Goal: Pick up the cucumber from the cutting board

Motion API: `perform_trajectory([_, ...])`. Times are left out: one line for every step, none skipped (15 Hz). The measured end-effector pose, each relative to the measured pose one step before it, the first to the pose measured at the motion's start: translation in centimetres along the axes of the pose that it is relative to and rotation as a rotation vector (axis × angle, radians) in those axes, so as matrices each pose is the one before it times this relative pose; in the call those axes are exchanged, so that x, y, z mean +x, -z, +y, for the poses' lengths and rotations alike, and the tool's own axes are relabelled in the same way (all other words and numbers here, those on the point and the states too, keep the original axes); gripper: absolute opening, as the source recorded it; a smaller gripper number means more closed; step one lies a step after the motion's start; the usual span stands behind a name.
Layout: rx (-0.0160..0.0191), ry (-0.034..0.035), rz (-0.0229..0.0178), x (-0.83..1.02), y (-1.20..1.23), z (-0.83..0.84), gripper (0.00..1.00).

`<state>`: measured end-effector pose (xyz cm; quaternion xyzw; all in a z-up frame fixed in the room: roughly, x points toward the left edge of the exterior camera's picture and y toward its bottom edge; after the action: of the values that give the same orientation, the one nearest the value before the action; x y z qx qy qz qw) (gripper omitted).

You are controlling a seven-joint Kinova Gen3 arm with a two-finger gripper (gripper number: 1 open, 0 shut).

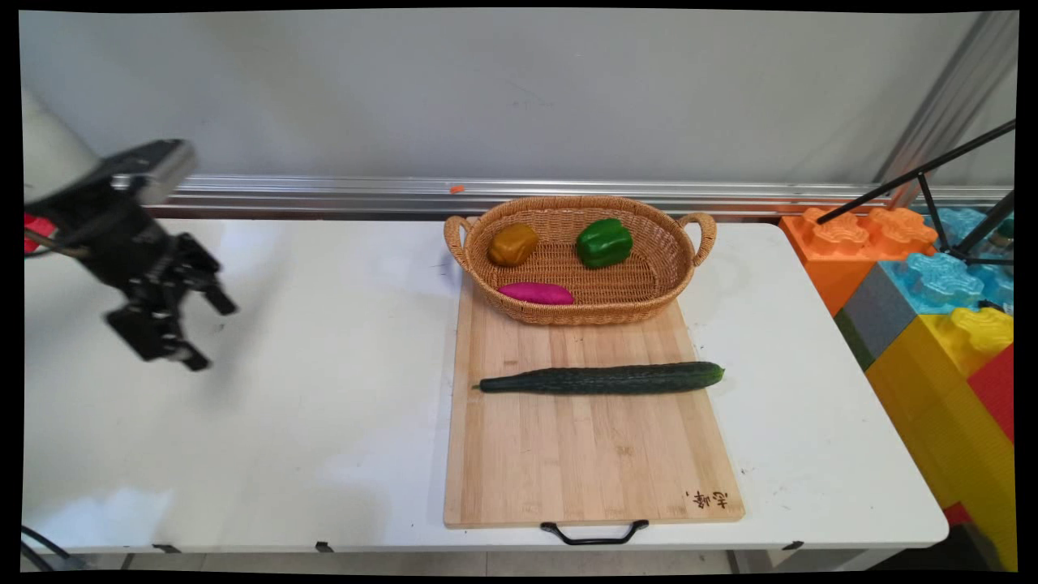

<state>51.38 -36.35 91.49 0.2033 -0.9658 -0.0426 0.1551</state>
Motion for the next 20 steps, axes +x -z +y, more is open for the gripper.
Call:
perform_trajectory([0.00616, -0.00842, 0.01511, 1.138, -0.578, 0.208, 1.00])
perform_trajectory([0.00929, -0.01347, 0.01906, 1.918, -1.013, 0.337, 1.00])
perform_trajectory([0.00965, -0.01158, 0.01779, 1.791, -0.980, 0.179, 1.00])
perform_trajectory([0.00784, -0.00837, 0.01212, 1.310, -0.692, 0.105, 1.00])
perform_trajectory([0.01226, -0.01599, 0.01838, 2.154, -1.111, 0.156, 1.00])
perform_trajectory([0.01106, -0.01313, 0.01604, 1.788, -0.980, 0.098, 1.00])
perform_trajectory([0.00924, -0.00904, 0.01348, 1.422, -0.854, 0.072, 1.00])
perform_trajectory([0.00828, -0.00871, 0.01264, 1.336, -0.847, 0.063, 1.00])
perform_trajectory([0.00874, -0.00899, 0.01249, 1.365, -1.016, 0.078, 1.00])
perform_trajectory([0.00750, -0.00678, 0.01015, 1.050, -0.879, 0.065, 1.00])
perform_trajectory([0.00762, -0.00739, 0.01159, 1.134, -1.044, 0.067, 1.00])
perform_trajectory([0.00643, -0.00665, 0.01216, 1.153, -1.238, 0.058, 1.00])
perform_trajectory([0.00321, -0.00514, 0.00696, 0.651, -0.778, 0.031, 1.00])
perform_trajectory([0.00420, -0.00965, 0.00988, 0.941, -1.227, 0.044, 1.00])
perform_trajectory([0.00420, -0.00770, 0.00714, 0.609, -0.894, 0.004, 1.00])
perform_trajectory([0.00615, -0.00709, 0.00854, 0.624, -1.008, -0.019, 1.00])
perform_trajectory([0.00396, -0.00456, 0.00626, 0.449, -0.906, -0.014, 1.00])
perform_trajectory([0.00459, -0.00413, 0.00629, 0.356, -1.007, 0.006, 1.00])
perform_trajectory([0.00441, -0.00276, 0.00616, 0.241, -0.873, -0.001, 1.00])
perform_trajectory([0.00294, -0.00229, 0.00636, 0.198, -1.039, 0.050, 1.00])
